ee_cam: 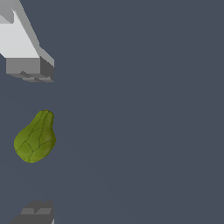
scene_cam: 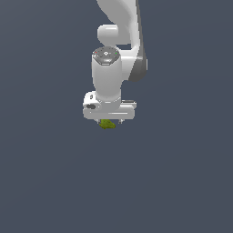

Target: Pick up the object and move it to a goal position.

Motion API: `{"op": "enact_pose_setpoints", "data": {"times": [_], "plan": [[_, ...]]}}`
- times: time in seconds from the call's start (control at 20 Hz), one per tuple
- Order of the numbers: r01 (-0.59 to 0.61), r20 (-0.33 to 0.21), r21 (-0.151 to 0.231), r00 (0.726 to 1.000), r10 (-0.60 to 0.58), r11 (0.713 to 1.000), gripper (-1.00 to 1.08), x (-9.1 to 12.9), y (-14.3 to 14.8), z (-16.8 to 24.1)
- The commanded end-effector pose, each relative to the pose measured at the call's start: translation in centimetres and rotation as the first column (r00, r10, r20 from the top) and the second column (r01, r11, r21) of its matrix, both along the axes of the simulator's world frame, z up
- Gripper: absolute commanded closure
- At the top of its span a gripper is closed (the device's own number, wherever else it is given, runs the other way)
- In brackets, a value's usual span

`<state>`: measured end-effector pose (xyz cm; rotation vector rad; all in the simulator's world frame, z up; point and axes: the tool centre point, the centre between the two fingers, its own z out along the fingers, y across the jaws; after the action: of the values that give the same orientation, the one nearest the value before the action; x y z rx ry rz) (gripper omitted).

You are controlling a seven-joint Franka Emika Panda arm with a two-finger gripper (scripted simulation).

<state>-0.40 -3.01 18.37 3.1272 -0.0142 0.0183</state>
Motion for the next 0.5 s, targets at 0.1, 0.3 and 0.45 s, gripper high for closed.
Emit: {"op": "enact_pose_setpoints", "data": {"times": [0.1,0.3,0.45], "plan": [[-0.036,-0.001,0.000,0.999,0.036,0.999,-0.92,-0.3,-0.2,-0.4],[-0.090,-0.003,-0.001,0.996,0.090,0.996,-0.92,-0.7,-0.4,-0.9],[-0.144,-0.005,-0.001,0.990,0.144,0.990,-0.92,-1.1,-0.6,-1.5]]}}
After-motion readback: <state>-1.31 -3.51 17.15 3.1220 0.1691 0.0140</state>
